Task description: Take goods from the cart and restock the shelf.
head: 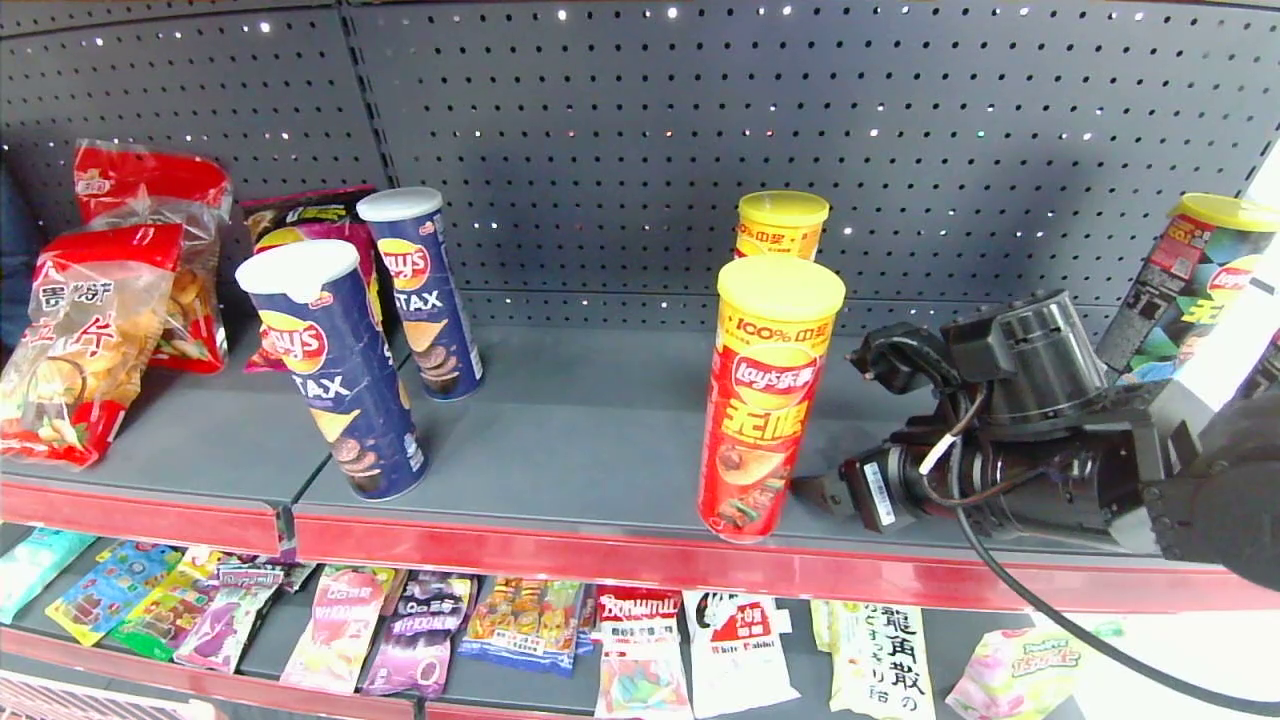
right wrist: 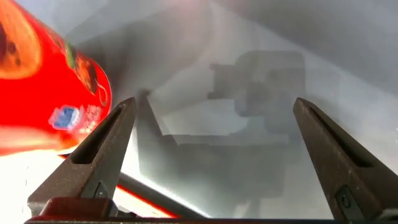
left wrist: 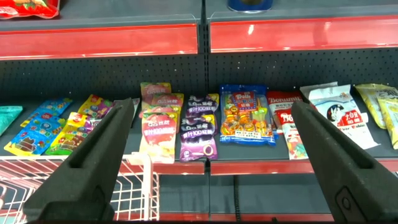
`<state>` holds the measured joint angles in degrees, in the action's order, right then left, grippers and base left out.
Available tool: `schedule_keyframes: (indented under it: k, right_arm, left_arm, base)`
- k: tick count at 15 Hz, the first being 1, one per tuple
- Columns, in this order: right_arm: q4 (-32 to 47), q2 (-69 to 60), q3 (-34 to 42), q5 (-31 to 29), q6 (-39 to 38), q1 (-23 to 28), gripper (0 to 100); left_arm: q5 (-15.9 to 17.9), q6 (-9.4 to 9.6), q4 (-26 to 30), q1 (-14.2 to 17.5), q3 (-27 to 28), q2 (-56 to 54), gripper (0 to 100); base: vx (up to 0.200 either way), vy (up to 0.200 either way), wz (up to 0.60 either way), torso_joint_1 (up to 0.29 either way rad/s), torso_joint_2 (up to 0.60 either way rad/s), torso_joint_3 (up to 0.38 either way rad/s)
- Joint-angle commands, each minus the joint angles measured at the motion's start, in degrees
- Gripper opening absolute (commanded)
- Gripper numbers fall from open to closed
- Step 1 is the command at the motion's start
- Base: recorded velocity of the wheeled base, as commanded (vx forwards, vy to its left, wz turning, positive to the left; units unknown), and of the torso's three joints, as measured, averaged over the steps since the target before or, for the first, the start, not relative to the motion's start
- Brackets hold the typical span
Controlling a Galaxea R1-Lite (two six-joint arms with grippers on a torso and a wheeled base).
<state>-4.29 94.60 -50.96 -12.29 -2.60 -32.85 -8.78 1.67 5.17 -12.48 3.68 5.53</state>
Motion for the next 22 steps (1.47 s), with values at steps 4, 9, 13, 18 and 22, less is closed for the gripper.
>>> schedule_keyframes:
  k: [4, 9, 13, 18, 22]
  right_arm:
    - [0.07, -20.42, 10.09, -6.08, -1.62, -3.36, 100]
    - [0.69, -41.60, 20.19, -11.35, 0.22, -3.88, 100]
    - [1.21, -51.80, 27.75, -6.61, 5.32, 21.78, 100]
    - [1.21, -79.66, 43.40, 13.17, 8.40, 29.16, 100]
    - [1.65, -88.97, 50.08, 4.73, 11.39, 30.83, 100]
  left_arm:
    - [0.52, -0.09, 0.02, 0.00, 0.01, 0.09, 100]
    - [2.71, -0.35, 0.02, 0.00, 0.01, 0.09, 100]
    - [4.82, -0.44, 0.02, 0.00, -0.08, 0.09, 100]
    - [5.17, -0.62, 0.02, 0.00, -0.08, 0.09, 100]
    - [4.91, -0.70, 0.02, -0.09, -0.08, 0.09, 100]
  base:
    - [0.000, 0.000, 0.00, 0.000, 0.00, 0.000]
    - [0.000, 0.000, 0.00, 0.000, 0.00, 0.000]
    - [0.000, 0.000, 0.00, 0.000, 0.00, 0.000]
    - [0.000, 0.000, 0.00, 0.000, 0.00, 0.000]
    - [0.000, 0.000, 0.00, 0.000, 0.00, 0.000]
